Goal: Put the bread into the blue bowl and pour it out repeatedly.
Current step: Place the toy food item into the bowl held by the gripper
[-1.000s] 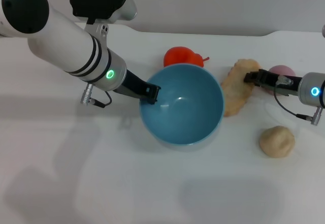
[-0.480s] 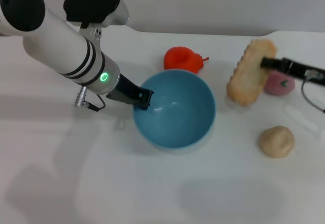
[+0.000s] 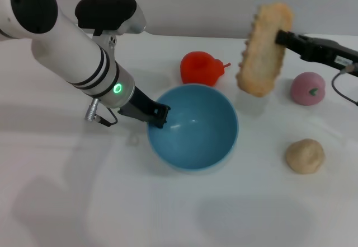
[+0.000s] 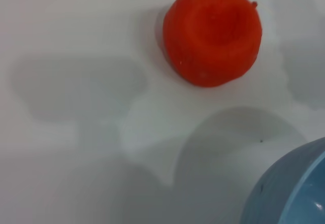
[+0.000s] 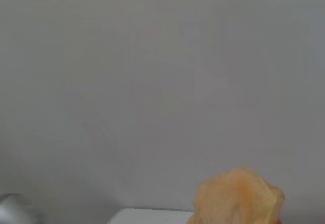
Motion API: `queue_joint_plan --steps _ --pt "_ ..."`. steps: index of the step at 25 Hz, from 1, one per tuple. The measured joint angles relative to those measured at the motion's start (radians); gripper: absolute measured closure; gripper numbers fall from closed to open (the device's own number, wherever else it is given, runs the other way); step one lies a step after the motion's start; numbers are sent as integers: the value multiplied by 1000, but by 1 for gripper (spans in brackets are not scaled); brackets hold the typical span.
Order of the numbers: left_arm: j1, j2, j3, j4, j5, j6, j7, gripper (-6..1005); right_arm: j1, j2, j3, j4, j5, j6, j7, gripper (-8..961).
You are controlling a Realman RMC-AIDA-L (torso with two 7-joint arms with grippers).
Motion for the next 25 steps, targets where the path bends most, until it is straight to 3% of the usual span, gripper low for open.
queue_joint_plan --steps 6,9,17,25 --pt "-36 -5 8 -56 -6 0 0 999 52 2 -6 3 24 -122 -94 860" --pt "-43 -7 10 -64 -7 0 -2 1000 78 2 -68 4 22 -132 -102 864" --pt "-54 -7 10 -62 -44 -8 -3 1000 119 5 -349 4 21 21 -134 837" --pt "-54 -3 1 -63 -50 -15 -2 1000 118 3 -396 3 20 77 -81 797"
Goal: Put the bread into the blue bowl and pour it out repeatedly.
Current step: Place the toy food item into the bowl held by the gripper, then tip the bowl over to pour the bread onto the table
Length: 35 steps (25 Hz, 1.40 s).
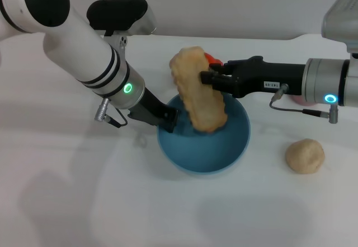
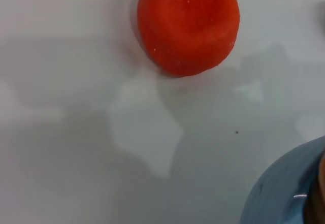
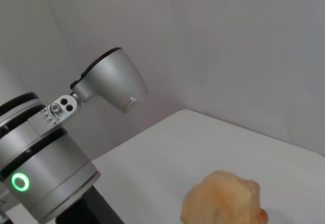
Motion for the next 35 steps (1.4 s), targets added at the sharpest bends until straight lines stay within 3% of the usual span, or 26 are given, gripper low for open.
queue_joint_plan --steps 2,7,15,21,29,35 --pt "0 1 0 0 1 3 0 1000 -5 -2 -1 -2 -1 -13 6 787" --pt "0 3 -5 -3 14 12 0 1000 -25 -5 1 -7 -2 -28 13 552" --pt "-11 8 -15 -4 32 52 1 999 -101 -3 24 -97 3 -39 37 560" --pt "-33 4 -16 -2 119 90 1 999 -138 -2 136 -98 30 -49 39 560" --pt "-57 4 -10 24 155 193 7 1000 -274 -2 308 8 398 -52 -74 561" --pt "-83 -4 33 28 156 265 27 1000 -340 -3 388 85 468 -89 -113 560"
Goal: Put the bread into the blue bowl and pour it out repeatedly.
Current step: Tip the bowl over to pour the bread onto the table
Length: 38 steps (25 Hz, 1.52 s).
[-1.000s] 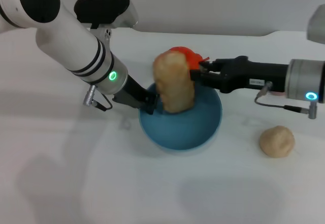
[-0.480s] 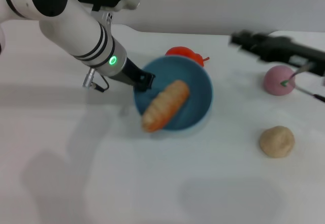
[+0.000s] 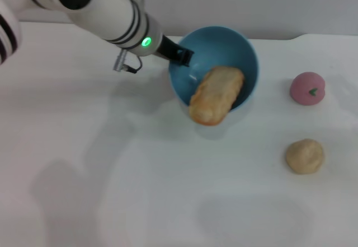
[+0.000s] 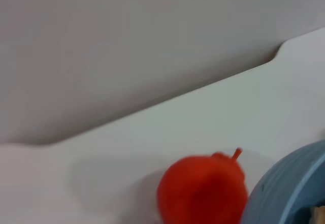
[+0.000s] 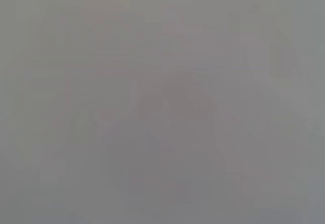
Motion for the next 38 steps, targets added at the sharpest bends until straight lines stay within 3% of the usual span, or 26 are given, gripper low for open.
queue_joint_plan --steps 10,20,23,25,28,38 --pt "-9 -10 268 2 -9 278 -1 999 -34 0 69 69 2 -21 -2 560" --pt "21 -13 498 -101 -2 715 -6 1001 -36 1 71 85 4 -24 -2 561" --pt "62 -13 567 -132 -1 895 -4 1000 -38 1 72 87 4 -24 1 561" --pt "69 -13 579 -138 -1 931 -3 999 -40 2 74 88 9 -26 1 561" --pt "82 -13 655 -199 0 1132 4 999 -44 3 95 95 16 -31 -1 561" --pt "85 -14 752 -295 1 1370 107 999 -48 4 157 127 16 -34 -2 561"
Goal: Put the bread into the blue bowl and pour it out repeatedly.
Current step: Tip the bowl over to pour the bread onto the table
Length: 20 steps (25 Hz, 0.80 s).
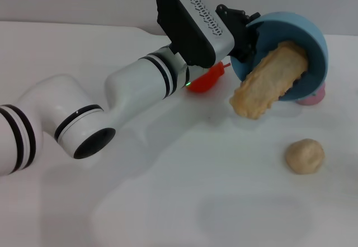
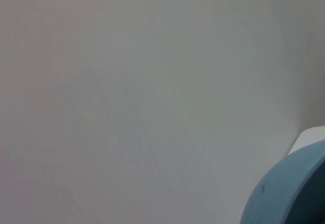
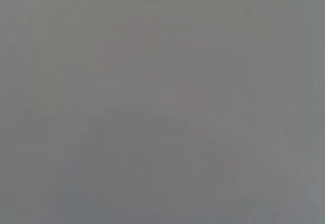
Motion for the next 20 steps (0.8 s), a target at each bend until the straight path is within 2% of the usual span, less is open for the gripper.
queue_joint_plan --steps 13,20 --pt "11 0 52 -67 -3 184 43 999 13 0 0 23 0 -4 -1 560" --pt "11 0 68 -59 -6 206 258 999 16 0 1 42 0 -25 -1 560"
